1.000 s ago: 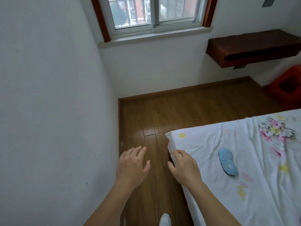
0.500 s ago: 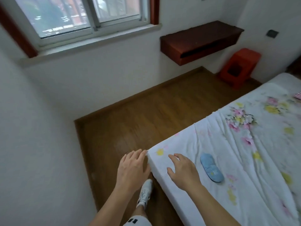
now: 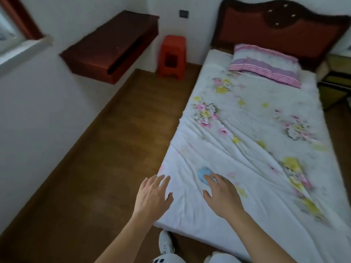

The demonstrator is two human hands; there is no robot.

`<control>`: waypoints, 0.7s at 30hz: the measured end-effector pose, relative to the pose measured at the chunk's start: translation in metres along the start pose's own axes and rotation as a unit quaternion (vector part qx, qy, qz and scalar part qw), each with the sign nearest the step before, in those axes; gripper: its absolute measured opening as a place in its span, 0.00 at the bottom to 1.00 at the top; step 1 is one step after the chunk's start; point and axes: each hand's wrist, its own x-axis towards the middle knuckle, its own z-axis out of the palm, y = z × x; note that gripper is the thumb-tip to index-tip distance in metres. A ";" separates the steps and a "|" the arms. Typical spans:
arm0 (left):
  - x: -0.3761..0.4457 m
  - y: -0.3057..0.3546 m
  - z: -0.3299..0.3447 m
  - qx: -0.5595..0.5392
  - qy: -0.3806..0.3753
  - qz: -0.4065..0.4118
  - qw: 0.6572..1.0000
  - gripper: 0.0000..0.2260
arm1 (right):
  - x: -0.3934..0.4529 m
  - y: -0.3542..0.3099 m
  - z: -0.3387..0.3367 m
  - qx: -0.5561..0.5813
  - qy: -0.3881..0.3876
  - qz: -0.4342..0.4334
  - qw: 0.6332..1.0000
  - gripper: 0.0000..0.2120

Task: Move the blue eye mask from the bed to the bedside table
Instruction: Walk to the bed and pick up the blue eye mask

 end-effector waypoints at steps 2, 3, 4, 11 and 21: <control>0.019 0.009 0.006 0.006 -0.025 0.047 0.999 0.25 | -0.005 0.013 -0.002 -0.001 0.007 0.037 0.999 0.26; 0.027 0.015 0.010 0.012 -0.036 0.072 0.997 0.26 | -0.008 0.020 -0.002 0.000 0.011 0.053 0.999 0.26; 0.035 0.022 0.013 0.016 -0.043 0.095 0.994 0.26 | -0.010 0.027 -0.003 0.000 0.014 0.066 0.998 0.27; 0.083 0.059 0.036 0.034 -0.044 0.194 0.979 0.26 | -0.001 0.090 0.003 -0.018 0.014 0.110 0.994 0.28; 0.154 0.068 0.171 0.047 -0.091 0.234 0.967 0.27 | 0.066 0.195 0.109 -0.035 -0.002 0.064 0.997 0.29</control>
